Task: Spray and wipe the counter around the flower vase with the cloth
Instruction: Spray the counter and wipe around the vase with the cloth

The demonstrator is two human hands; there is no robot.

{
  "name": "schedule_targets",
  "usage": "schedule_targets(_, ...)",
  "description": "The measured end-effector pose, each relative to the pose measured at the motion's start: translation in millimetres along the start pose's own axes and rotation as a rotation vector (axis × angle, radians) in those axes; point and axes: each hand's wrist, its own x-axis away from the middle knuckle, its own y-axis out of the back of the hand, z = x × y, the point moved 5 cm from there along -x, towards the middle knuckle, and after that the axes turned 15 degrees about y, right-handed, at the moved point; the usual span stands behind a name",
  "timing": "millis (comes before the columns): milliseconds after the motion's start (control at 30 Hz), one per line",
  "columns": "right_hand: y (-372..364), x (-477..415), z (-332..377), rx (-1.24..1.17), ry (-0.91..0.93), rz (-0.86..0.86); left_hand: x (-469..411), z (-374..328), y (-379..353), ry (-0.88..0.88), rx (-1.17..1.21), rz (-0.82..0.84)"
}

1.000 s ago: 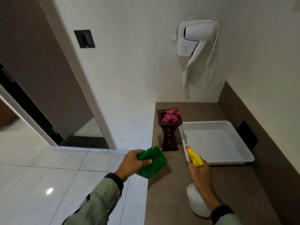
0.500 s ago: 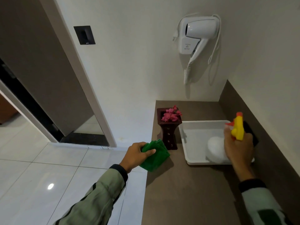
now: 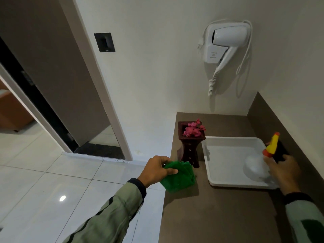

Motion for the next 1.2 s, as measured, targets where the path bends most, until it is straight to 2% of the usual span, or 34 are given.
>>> schedule_targets(67, 6, 29, 15, -0.134, 0.087, -0.067, -2, -5, -1, -0.043, -0.053, 0.037)
schedule_targets(100, 2, 50, 29, -0.233, 0.157, -0.013, -2, -10, -3, -0.076, -0.089, 0.058)
schedule_targets(167, -33, 98, 61, -0.282, 0.305, 0.363, -1, -21, -7, -0.147, -0.183, 0.112)
schedule_targets(233, -77, 152, 83, -0.184, 0.431, 0.784, 3, -34, -14, -0.236, -0.287, 0.201)
schedule_targets(267, -95, 174, 89, -0.168, 0.461, 0.905, 7, -40, -19, -0.300, -0.330, 0.251)
schedule_targets(333, -121, 201, 88, -0.286, 0.419, 0.999, 16, -50, -25, -0.437, -0.408, 0.309)
schedule_targets(400, -137, 214, 77, -0.414, 0.283, 0.941, 21, -54, -27, -0.539, -0.544, 0.289)
schedule_targets(500, -146, 220, 64, -0.428, 0.130, 0.745, 13, -58, -11, -0.522, -0.660, 0.242)
schedule_targets(567, -141, 213, 59, -0.370, 0.059, 0.525, 0, -71, 12, -0.533, -0.623, 0.162)
schedule_targets(633, -136, 202, 63, -0.339, 0.004, 0.327, -18, -88, 34, -0.557, -0.591, 0.000)
schedule_targets(733, -151, 184, 83, -0.285, 0.061, 0.157, -56, -110, 45, -0.549, -0.608, -0.190)
schedule_targets(833, -178, 175, 100, -0.173, 0.122, -0.010, -99, -116, 34, -0.485, -0.760, -0.179)
schedule_targets(967, -218, 165, 103, -0.129, 0.101, -0.070, -137, -103, 17, -0.465, -0.947, -0.014)
schedule_targets(1200, -259, 180, 105, -0.098, 0.077, -0.007, -147, -95, 10, -0.537, -0.906, 0.033)
